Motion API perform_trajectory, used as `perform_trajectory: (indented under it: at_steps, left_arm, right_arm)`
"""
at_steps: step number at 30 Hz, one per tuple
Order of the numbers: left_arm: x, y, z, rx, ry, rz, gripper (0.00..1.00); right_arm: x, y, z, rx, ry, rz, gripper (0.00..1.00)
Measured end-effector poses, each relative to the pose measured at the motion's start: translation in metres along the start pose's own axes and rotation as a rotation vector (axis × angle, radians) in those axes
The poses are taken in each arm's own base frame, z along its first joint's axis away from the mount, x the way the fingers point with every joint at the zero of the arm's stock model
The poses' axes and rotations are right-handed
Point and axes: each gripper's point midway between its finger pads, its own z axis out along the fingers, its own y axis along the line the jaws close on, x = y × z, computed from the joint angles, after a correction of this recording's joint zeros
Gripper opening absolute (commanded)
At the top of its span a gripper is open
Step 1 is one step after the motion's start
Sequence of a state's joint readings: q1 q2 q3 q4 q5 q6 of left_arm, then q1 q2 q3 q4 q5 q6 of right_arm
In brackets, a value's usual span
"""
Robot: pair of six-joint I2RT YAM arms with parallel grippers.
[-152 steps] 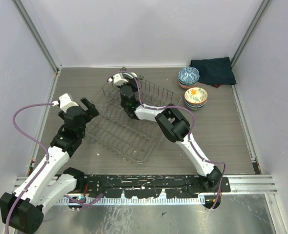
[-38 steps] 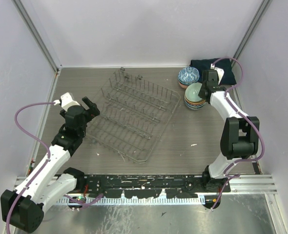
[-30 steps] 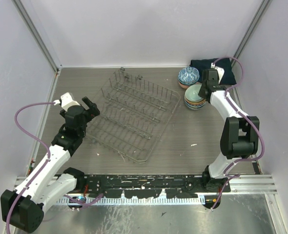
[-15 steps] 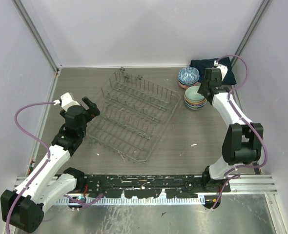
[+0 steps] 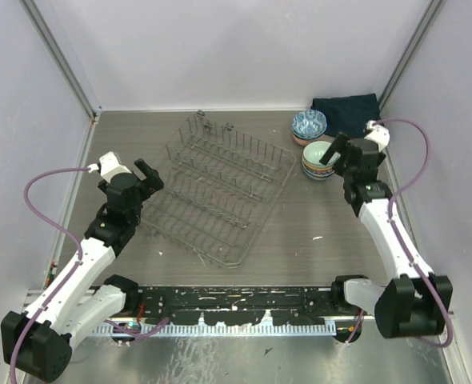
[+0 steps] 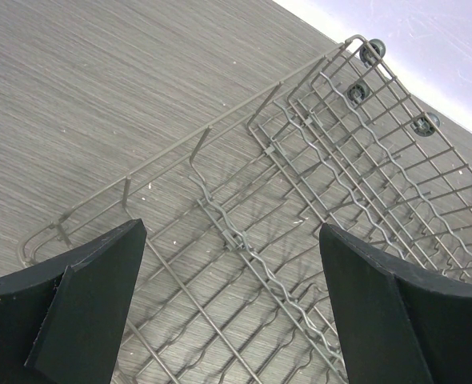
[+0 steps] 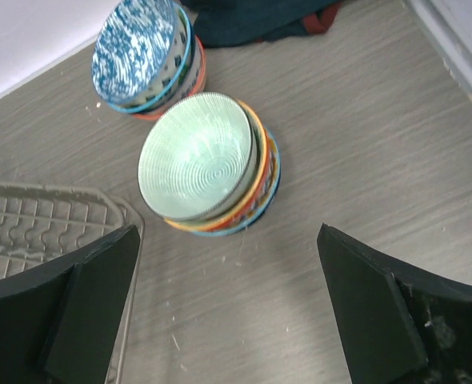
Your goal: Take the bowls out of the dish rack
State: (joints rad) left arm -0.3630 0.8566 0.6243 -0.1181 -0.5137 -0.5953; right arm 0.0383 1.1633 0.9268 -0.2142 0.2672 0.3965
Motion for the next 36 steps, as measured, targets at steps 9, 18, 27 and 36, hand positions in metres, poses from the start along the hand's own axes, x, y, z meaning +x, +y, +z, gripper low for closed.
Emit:
perform_trajectory:
  at_steps: [9,18,27,36]
  left_arm:
    - [0.0,0.0,0.0,0.001,0.0,0.0,0.98]
    - [0.002,-0.003,-0.001,0.019,0.011,0.006,0.98]
    - [0.021,-0.012,0.005,0.068,0.09,0.044,0.98]
    - [0.025,-0.019,0.004,0.104,0.11,0.054,0.98]
  right_arm:
    - [0.032,-0.021,-0.047,-0.054,-0.086,0.152,1.0]
    - [0.051,-0.037,-0.074,-0.1,-0.181,0.289,1.0]
    - [0.037,-0.039,-0.115,-0.236,-0.356,0.41,1.0]
    - [0.064,-0.025,-0.123,-0.367,-0.307,0.392,1.0]
